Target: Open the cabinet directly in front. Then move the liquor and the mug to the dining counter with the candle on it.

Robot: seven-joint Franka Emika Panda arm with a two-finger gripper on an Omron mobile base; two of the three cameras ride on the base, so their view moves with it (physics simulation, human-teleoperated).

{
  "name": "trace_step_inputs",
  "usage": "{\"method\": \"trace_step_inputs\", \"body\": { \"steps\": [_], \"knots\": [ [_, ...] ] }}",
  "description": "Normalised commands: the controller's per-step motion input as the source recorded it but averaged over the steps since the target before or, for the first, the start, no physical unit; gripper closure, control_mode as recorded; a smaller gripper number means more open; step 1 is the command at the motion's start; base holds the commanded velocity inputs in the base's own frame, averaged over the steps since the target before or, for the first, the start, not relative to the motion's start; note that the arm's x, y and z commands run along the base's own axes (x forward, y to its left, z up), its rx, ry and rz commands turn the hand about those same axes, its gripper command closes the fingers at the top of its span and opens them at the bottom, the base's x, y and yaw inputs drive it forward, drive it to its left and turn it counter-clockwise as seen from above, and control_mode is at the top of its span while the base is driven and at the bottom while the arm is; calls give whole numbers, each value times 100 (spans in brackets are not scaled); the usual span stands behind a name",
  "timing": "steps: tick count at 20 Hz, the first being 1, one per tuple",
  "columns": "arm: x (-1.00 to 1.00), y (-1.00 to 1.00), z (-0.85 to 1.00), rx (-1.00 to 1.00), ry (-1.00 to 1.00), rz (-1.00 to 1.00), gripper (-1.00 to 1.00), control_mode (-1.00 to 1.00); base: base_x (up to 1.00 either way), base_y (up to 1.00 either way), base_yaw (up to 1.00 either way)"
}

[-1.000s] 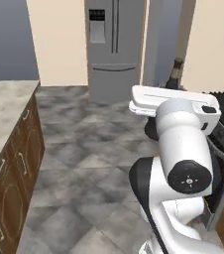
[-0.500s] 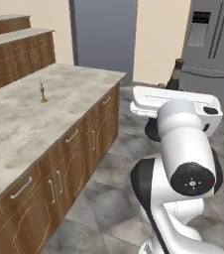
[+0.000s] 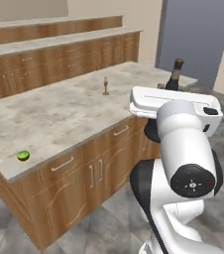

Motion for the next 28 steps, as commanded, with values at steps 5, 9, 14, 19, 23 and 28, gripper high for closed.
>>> {"method": "trace_step_inputs", "body": {
  "steps": [5, 9, 14, 19, 23, 28],
  "knots": [
    [0, 0, 0, 0, 0, 0, 100, 100, 17, -97, 51],
    [0, 0, 0, 0, 0, 0, 100, 100, 10, -100, 50],
    [0, 0, 0, 0, 0, 0, 100, 100, 8, -100, 48],
    [0, 0, 0, 0, 0, 0, 100, 100, 4, -86, 42],
    [0, 0, 0, 0, 0, 0, 100, 100, 14, -1, -1],
    [0, 0, 0, 0, 0, 0, 100, 100, 85, -19, 0]
  ]
}}
